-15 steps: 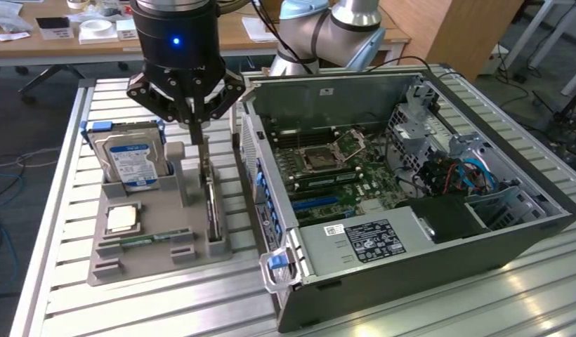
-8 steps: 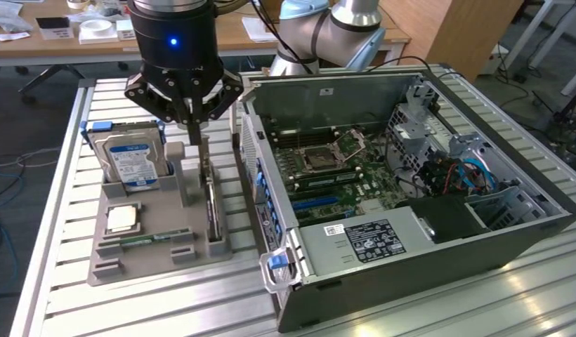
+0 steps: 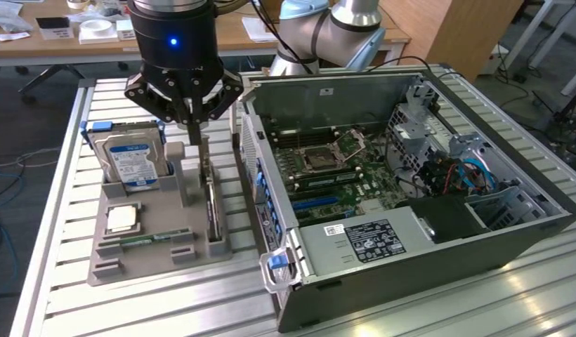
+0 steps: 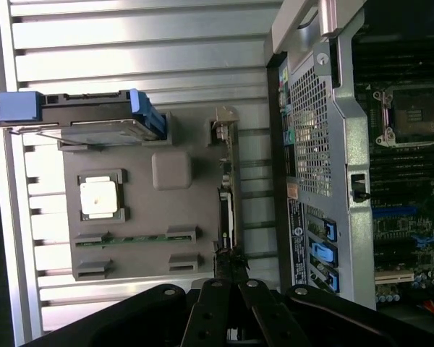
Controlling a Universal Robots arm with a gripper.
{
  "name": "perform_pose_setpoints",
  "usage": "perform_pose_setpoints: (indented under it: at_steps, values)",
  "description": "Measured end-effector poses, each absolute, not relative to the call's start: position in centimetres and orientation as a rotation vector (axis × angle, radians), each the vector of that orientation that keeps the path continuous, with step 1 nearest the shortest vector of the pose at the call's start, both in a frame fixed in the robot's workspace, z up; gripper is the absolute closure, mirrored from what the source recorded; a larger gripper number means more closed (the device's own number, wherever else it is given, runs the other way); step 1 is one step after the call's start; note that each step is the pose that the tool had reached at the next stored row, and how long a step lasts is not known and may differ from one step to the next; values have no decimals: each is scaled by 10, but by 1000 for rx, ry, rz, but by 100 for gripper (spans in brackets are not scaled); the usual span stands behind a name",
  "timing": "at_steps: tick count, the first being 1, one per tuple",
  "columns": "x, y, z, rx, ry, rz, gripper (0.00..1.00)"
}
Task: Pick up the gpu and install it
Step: 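Pick up the gpu and move the gpu toward the slot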
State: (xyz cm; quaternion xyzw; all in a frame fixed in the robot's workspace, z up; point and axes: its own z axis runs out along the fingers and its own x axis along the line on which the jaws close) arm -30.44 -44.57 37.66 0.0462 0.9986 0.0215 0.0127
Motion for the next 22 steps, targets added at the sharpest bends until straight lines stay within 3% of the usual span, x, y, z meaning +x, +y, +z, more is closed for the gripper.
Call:
perform_pose_setpoints:
  at_steps: [5, 7, 8, 12, 22]
  values:
    - [-304, -446, 377, 144, 3112, 67, 83]
    - [-304, -446, 377, 144, 3112, 67, 71]
    - [-304, -446, 377, 144, 3112, 67, 71]
    - [-304, -446, 377, 144, 3112, 67, 53]
    - [-304, -446, 362, 148, 3112, 67, 53]
